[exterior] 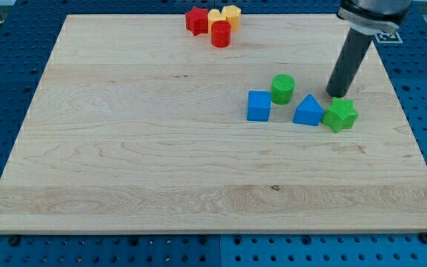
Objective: Move the green circle left and down a bit
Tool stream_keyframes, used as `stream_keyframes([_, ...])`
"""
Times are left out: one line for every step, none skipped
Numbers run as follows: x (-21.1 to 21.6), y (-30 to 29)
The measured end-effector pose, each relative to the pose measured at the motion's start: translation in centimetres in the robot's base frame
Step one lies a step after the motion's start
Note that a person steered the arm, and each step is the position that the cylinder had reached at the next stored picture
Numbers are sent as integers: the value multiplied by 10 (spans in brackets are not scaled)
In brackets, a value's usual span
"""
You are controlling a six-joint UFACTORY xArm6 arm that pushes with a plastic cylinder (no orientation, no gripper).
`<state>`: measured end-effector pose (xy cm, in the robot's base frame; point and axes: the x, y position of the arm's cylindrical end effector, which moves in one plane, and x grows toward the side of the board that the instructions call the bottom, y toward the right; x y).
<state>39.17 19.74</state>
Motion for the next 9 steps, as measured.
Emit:
stream_keyframes([-8, -10])
stream_keyframes([-8, -29])
stream_keyframes([-4, -44])
stream_keyframes([12, -45])
stream_keyframes([15, -54])
stream_keyframes([15, -80])
stream_keyframes([15, -110])
stream_keyframes([10, -138])
stream_keyframes([2, -142])
